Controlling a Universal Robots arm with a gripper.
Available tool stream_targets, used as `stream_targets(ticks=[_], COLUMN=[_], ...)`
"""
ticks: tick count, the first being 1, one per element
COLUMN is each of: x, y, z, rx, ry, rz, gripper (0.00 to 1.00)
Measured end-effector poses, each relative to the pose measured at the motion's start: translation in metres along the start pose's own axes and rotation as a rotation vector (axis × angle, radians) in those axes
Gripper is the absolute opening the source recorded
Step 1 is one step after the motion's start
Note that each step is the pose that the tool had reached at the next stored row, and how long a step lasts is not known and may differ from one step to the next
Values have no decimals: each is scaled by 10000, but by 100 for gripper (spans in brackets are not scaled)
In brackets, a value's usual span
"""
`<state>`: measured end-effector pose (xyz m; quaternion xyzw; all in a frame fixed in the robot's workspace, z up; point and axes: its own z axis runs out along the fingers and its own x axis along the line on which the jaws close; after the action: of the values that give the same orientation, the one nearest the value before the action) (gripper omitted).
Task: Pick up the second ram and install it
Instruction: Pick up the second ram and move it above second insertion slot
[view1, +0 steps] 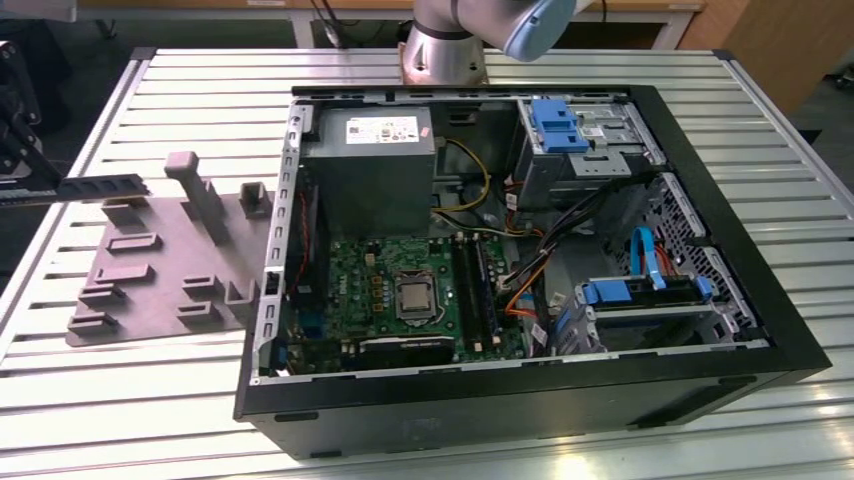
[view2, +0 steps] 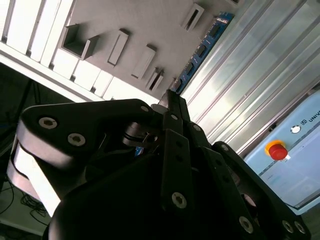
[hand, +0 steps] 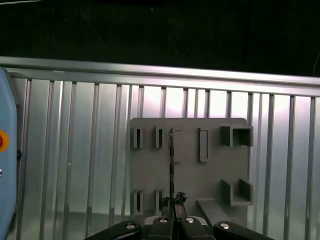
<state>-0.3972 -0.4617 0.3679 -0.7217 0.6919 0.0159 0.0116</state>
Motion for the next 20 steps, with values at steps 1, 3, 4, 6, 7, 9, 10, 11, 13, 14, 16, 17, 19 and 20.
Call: stream_targets(ticks=[1, 3, 4, 6, 7, 9, 10, 11, 13, 14, 16, 17, 19, 20], x=[0, -1, -2, -2, -3, -4, -4, -4, -5, -6, -6, -7, -7, -7], y=[0, 0, 0, 0, 0, 1, 1, 1, 1, 1, 2, 2, 2, 3], z=[-11, -33, -44, -67, -78, -97, -107, -118, -137, -147, -165, -173, -189, -197], rx=[1, 1, 1, 3, 3, 4, 5, 6, 8, 8, 10, 12, 13, 14], ry=[-5, -13, -17, -27, -30, -38, -40, -43, -48, -51, -55, -57, -58, -58], rz=[0, 0, 0, 0, 0, 0, 0, -1, -1, -1, -1, -1, -2, -2], gripper=[12, 12, 12, 12, 12, 12, 12, 12, 12, 12, 12, 12, 12, 12])
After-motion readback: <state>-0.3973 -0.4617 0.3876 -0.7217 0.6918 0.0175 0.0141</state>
